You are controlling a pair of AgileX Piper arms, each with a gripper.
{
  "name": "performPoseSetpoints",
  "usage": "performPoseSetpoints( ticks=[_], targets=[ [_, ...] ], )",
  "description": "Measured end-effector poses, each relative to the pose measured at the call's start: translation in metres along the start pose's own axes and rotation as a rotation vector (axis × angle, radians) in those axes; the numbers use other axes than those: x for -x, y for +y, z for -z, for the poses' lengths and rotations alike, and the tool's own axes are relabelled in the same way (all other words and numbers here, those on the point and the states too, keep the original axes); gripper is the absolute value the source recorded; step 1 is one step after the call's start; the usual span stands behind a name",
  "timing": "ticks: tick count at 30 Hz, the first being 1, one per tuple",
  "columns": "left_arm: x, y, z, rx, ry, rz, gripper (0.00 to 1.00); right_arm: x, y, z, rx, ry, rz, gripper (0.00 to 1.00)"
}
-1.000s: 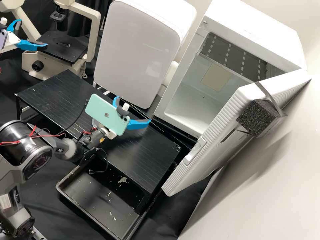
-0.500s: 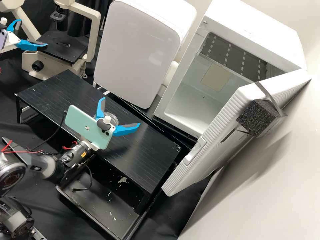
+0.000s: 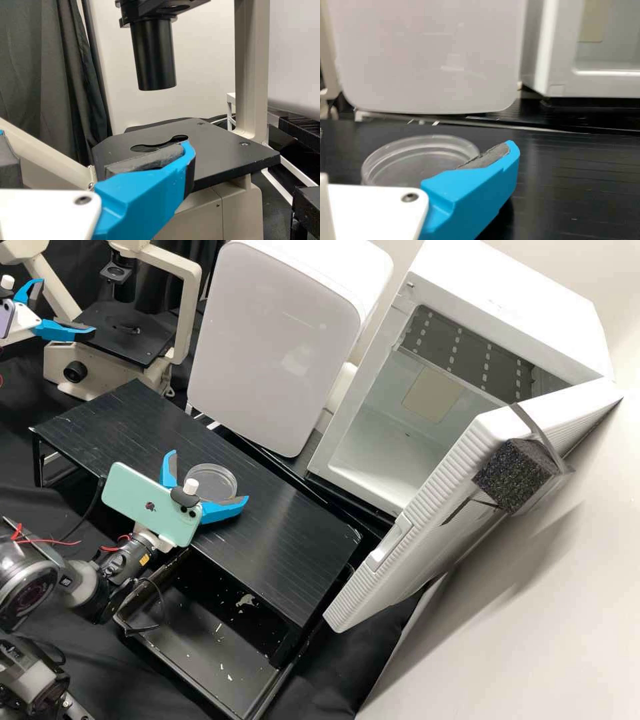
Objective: Place the petri dish in the incubator
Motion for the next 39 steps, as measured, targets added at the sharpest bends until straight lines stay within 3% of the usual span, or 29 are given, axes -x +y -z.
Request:
performPoseSetpoints(
  ticks=[7,19,20,39],
  targets=[
    [0.0,0.0,0.0,0.0,0.0,0.0,1.0,-0.004,-0.008,-0.006,0.01,-0.024,0.033,1.0],
    [0.0,0.0,0.0,0.0,0.0,0.0,1.0,-0.014,0.001,-0.02,0.009,-0.071,-0.008,1.0],
    [0.0,0.0,0.0,0.0,0.0,0.0,1.0,-0.015,0.002,-0.02,0.01,-0.072,-0.012,0.0],
    [0.0,0.0,0.0,0.0,0.0,0.0,1.0,-0.016,0.004,-0.021,0.014,-0.058,-0.01,0.0]
  ],
)
